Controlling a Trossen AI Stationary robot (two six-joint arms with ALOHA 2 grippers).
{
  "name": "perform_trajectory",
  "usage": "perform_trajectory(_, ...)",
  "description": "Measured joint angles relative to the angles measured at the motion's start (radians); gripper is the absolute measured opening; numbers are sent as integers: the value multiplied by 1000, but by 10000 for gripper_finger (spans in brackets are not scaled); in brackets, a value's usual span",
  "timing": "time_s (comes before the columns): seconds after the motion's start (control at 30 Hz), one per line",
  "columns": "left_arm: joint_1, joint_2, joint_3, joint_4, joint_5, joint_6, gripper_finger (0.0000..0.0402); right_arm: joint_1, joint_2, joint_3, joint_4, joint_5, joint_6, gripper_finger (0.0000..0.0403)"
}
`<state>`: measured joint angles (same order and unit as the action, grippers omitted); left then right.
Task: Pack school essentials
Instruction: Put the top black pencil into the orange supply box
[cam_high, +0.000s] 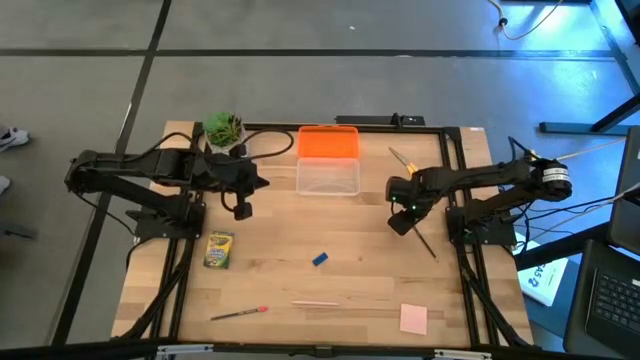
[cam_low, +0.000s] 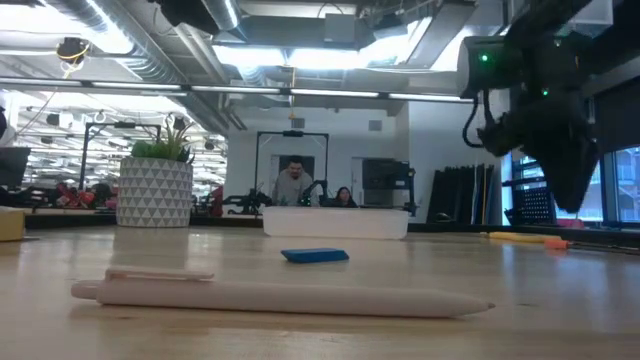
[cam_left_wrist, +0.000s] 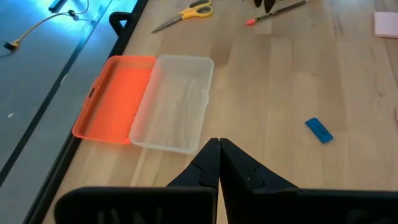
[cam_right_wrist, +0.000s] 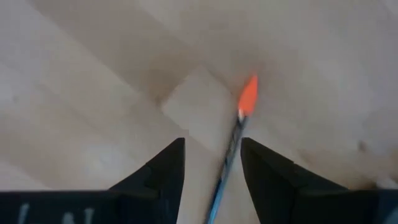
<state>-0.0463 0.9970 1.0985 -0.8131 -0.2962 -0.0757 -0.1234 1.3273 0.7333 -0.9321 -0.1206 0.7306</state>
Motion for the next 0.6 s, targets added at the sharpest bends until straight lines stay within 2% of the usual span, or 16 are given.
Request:
perform_trajectory(0.2, 0, 0, 0, 2, 0, 0, 0, 0, 0, -38, 85, 95, 13, 158)
perform_trajectory(0.6, 0, 0, 0, 7, 0, 0, 0, 0, 96, -104, 163, 93, 18, 158)
